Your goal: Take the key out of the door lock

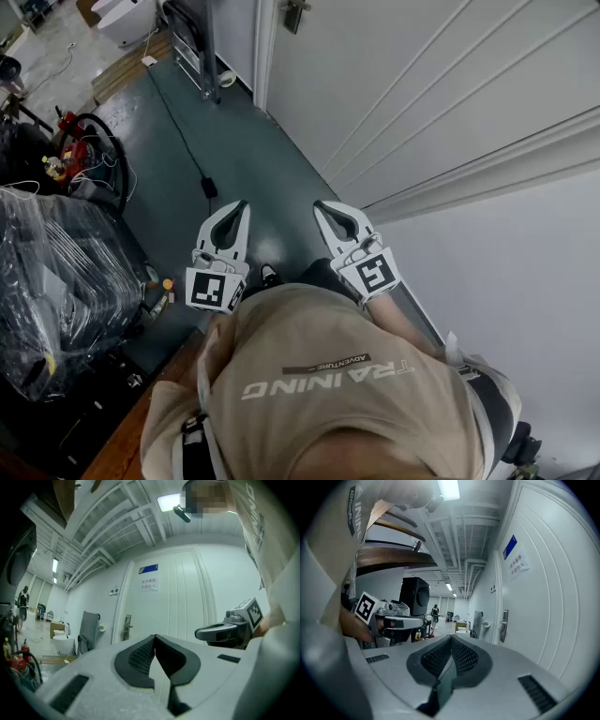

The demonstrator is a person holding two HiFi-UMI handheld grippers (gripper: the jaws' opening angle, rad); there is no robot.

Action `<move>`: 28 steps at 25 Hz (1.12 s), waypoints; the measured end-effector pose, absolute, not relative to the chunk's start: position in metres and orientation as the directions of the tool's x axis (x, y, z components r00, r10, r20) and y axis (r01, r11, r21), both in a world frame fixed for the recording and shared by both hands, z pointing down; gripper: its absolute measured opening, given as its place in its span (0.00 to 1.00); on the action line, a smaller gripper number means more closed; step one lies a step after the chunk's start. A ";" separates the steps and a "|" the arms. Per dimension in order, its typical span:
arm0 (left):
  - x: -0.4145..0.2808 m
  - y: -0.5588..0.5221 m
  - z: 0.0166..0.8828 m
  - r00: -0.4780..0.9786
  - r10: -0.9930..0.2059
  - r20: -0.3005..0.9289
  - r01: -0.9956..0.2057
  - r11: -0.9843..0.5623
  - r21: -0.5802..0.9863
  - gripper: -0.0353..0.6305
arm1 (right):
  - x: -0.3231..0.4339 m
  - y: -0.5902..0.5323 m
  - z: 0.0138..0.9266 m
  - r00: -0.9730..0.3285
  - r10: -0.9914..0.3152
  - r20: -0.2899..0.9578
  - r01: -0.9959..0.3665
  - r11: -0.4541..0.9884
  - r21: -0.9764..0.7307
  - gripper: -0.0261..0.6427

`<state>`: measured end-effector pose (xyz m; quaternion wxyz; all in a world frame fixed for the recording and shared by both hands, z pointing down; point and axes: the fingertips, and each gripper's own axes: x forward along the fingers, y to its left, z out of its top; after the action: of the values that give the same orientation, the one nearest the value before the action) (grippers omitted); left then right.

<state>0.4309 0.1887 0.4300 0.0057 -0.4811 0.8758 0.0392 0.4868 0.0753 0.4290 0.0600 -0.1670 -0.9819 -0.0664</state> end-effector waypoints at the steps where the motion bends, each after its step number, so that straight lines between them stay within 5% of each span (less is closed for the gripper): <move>1: 0.430 0.187 0.432 -0.510 -0.859 -0.046 -0.859 0.506 0.078 0.07 | 0.486 0.075 0.431 -0.936 0.321 0.145 0.337 0.936 0.101 0.06; 28: 0.390 0.233 0.465 -0.605 -0.796 0.005 -0.786 0.598 0.158 0.07 | 0.469 0.109 0.450 -0.894 0.381 0.237 0.418 0.899 0.132 0.06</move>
<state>0.3901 0.2327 0.4646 -0.0377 -0.4430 0.8930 0.0698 0.4691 0.1087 0.4504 0.1030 -0.2064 -0.9689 -0.0902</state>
